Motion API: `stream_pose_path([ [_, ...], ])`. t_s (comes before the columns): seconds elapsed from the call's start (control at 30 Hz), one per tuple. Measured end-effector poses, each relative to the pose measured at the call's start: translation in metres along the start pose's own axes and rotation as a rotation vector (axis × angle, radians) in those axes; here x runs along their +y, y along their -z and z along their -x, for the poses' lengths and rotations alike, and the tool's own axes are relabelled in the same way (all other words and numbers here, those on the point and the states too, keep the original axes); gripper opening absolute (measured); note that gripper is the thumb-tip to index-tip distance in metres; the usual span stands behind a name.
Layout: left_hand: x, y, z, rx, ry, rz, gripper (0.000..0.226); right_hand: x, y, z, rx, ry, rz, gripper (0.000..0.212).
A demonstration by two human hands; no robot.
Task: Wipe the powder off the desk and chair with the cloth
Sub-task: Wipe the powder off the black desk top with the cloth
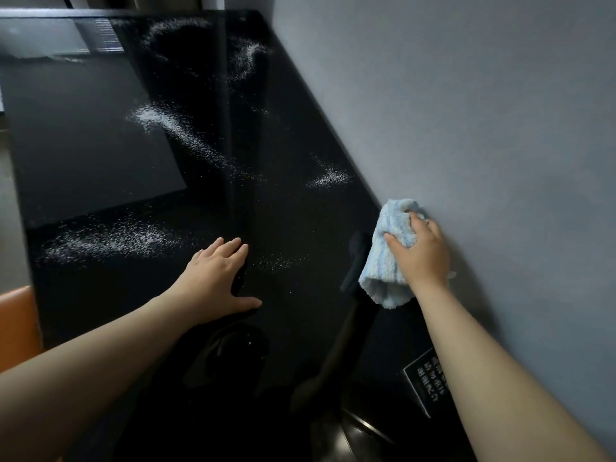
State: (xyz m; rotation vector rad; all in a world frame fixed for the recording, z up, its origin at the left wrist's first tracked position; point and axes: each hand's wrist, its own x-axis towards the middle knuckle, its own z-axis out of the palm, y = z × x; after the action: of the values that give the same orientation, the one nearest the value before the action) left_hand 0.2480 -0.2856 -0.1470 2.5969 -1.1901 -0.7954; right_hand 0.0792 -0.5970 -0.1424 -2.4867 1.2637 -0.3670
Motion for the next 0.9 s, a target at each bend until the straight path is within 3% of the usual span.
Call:
stream_pose_path([
  [0.23, -0.010, -0.012, -0.017, -0.009, 0.059, -0.082, 0.120, 0.006, -0.034, -0.022, -0.092, 0.026, 0.016, 0.067],
  [0.57, -0.019, -0.019, -0.017, -0.022, 0.040, -0.203, 0.136, -0.005, -0.053, -0.012, -0.017, 0.046, 0.092, 0.064],
  [0.9, -0.017, -0.017, -0.016, -0.016, 0.032, -0.201, 0.135, -0.052, -0.074, 0.041, -0.033, 0.240, 0.131, 0.059],
])
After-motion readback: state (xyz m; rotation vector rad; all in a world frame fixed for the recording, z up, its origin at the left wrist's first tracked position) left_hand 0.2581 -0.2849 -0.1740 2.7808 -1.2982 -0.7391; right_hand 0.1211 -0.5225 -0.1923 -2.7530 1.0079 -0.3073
